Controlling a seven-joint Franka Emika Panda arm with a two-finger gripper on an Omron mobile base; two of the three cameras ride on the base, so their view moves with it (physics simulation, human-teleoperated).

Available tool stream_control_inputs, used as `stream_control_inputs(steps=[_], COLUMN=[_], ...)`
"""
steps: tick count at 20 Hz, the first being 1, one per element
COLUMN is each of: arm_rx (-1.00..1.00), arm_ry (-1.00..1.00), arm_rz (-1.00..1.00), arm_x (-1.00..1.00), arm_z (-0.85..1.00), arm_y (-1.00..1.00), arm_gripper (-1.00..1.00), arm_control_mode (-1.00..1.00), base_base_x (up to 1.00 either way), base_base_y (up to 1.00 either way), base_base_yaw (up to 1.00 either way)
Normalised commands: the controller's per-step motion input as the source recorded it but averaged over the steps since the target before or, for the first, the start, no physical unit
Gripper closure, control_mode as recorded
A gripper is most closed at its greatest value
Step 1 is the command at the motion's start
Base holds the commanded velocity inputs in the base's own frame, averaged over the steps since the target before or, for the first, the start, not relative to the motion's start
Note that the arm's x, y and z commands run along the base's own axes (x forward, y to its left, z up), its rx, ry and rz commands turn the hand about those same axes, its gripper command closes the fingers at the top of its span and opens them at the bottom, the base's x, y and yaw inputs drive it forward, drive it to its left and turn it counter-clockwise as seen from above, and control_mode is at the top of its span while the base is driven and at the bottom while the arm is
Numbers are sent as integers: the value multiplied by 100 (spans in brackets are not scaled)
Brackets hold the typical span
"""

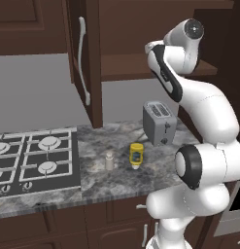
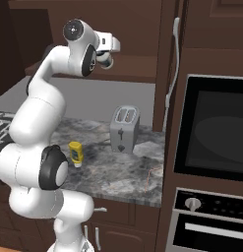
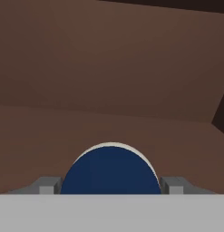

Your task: There are various items on the counter. Only move the condiments/shakers into the cabinet.

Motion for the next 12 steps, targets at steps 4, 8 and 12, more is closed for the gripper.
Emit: stream_control_inputs(steps=[4, 8, 12], arm_rx=[0, 0, 0], arm_ry=[-2, 0, 0], arm_rz=[0, 0, 0], arm_x=[-6, 0, 5], arm_z=[0, 0, 0], arm_y=[0, 0, 0], arm_gripper=[100, 100, 100], arm_control_mode=[-100, -100, -100], base_base_x=[0, 0, 0], base_base_y=[0, 0, 0], base_base_yaw=[0, 0, 0])
